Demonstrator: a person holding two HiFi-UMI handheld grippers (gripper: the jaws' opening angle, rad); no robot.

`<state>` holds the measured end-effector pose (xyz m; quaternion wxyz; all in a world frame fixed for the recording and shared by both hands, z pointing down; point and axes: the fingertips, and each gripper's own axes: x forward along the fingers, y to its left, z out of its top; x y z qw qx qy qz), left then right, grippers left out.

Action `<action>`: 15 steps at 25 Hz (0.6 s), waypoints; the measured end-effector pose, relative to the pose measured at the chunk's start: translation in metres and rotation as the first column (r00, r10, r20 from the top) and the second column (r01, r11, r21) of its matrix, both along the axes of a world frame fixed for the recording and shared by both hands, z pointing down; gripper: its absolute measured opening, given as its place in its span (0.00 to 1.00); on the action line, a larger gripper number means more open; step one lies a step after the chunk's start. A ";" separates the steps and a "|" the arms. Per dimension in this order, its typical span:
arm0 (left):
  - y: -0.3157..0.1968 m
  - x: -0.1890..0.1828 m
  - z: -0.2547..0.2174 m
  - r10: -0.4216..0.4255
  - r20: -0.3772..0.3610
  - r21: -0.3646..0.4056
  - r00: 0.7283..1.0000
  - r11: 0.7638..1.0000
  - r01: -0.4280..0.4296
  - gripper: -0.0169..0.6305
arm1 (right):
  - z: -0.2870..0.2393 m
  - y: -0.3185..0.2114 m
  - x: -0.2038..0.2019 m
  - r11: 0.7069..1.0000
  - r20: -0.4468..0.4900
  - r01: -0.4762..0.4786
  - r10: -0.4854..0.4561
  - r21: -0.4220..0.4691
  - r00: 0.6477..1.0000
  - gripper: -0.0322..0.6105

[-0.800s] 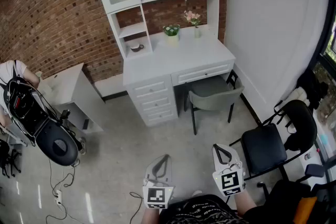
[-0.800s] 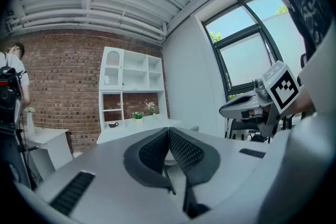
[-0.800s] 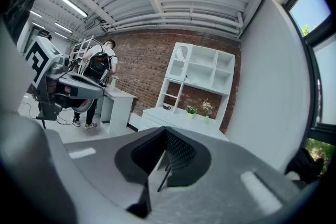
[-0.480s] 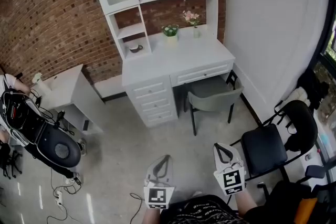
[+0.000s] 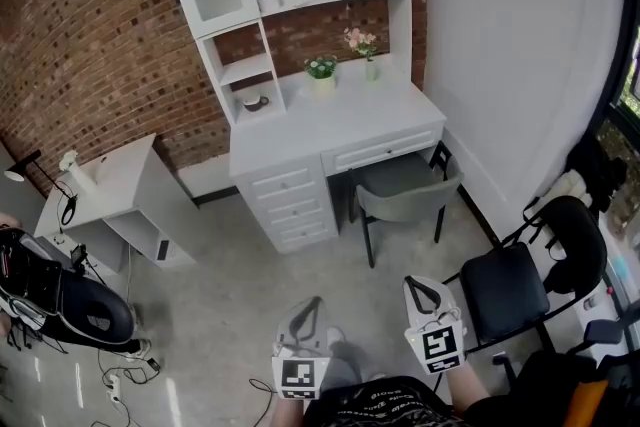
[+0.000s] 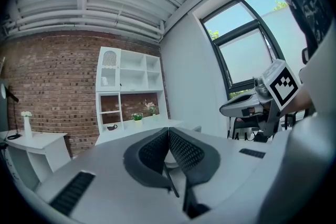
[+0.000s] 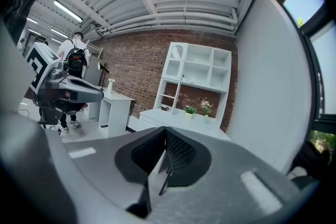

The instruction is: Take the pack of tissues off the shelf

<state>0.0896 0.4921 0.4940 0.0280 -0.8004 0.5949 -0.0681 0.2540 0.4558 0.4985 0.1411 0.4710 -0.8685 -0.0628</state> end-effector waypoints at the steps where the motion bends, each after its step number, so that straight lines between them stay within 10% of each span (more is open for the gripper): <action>1: -0.003 -0.001 0.000 0.000 0.000 -0.001 1.000 1.000 0.000 0.04 | 0.000 -0.003 -0.001 1.000 -0.003 0.004 -0.004 -0.002 1.000 0.06; 15: -0.068 -0.023 0.015 0.031 -0.010 -0.041 0.999 0.999 -0.031 0.04 | 0.016 -0.063 -0.018 0.998 -0.030 -0.020 0.018 -0.053 0.999 0.06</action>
